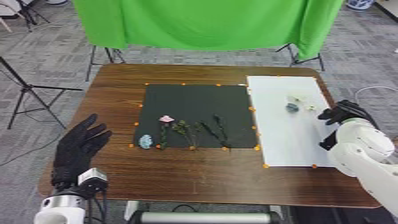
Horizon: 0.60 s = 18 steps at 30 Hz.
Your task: Arrange flowers
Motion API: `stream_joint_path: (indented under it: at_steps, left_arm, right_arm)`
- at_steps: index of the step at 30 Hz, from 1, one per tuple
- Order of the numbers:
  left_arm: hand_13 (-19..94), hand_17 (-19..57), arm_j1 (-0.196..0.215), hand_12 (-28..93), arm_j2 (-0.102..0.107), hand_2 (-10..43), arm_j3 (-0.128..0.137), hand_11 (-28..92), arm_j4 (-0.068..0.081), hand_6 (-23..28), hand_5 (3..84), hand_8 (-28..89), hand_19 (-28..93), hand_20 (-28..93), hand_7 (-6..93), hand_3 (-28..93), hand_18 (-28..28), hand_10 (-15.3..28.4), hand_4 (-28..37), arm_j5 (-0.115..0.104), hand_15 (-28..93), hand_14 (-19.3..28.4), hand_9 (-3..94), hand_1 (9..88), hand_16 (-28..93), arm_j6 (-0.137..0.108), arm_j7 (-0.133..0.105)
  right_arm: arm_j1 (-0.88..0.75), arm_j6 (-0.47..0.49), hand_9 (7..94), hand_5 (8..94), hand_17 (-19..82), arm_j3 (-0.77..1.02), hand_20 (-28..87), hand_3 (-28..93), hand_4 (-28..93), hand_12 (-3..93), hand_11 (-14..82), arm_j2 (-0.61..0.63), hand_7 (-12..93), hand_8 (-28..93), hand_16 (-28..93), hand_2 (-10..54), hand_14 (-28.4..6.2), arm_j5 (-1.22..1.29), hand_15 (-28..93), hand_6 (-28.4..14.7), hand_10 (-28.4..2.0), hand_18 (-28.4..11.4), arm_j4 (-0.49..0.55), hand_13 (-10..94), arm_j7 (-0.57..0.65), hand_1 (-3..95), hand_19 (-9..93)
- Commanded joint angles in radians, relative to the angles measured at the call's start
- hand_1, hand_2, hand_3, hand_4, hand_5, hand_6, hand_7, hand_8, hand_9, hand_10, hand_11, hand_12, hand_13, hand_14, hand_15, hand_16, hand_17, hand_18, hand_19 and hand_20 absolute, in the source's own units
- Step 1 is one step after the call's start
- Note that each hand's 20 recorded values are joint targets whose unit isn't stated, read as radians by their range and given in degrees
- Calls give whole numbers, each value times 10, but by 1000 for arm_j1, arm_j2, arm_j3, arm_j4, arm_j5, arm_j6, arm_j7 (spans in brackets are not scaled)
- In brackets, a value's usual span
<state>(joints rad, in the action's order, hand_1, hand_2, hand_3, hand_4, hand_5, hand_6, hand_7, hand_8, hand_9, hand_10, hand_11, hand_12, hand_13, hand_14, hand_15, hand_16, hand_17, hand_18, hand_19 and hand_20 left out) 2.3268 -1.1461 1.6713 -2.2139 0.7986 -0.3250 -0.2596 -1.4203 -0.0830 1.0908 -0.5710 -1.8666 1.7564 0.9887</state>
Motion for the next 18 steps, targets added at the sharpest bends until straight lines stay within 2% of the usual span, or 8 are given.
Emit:
stream_joint_path:
  at_steps: [1,5,11,15,18]
  left_arm:
    - [276,-60,4,105,1,51,-6,314,3,98,386,-111,596,280,175,825,247,195,-230,0,552,264,365,233,-94,8,-1]
    - [277,-60,3,105,2,51,-7,313,3,97,386,-111,596,280,175,825,247,195,-230,0,552,264,365,233,-94,7,-2]
    - [277,-60,-4,105,1,51,-9,313,6,97,386,-112,597,280,176,825,247,195,-230,-2,552,263,365,233,-94,9,-4]
    - [277,-60,-6,105,0,51,-10,314,6,98,385,-112,596,279,176,825,247,195,-230,-1,552,263,365,233,-95,8,-3]
    - [277,-60,-4,106,-1,51,-8,315,5,98,386,-112,596,279,175,825,247,195,-230,-1,552,263,365,233,-94,7,-5]
  right_arm:
    - [-11,19,551,494,307,-9,140,880,-270,120,160,21,171,-132,64,-6,-146,-19,785,-40,-236,-259,-25,631,15,266,930]
    - [1,62,557,510,309,-25,156,885,-275,122,179,12,171,-132,62,-21,-139,-29,797,-39,-217,-251,-31,638,-12,291,932]
    - [49,60,562,507,307,-92,169,883,-281,123,185,13,182,-136,65,-38,-131,-46,797,-17,-192,-243,-43,642,-14,306,932]
    - [34,74,599,540,318,-87,179,888,-281,127,197,8,196,-146,69,-54,-123,-47,792,-10,-183,-239,-43,656,-7,341,932]
    - [29,82,641,551,329,-91,197,891,-282,127,220,2,193,-145,78,-92,-109,-52,783,-21,-173,-237,-48,674,1,395,932]
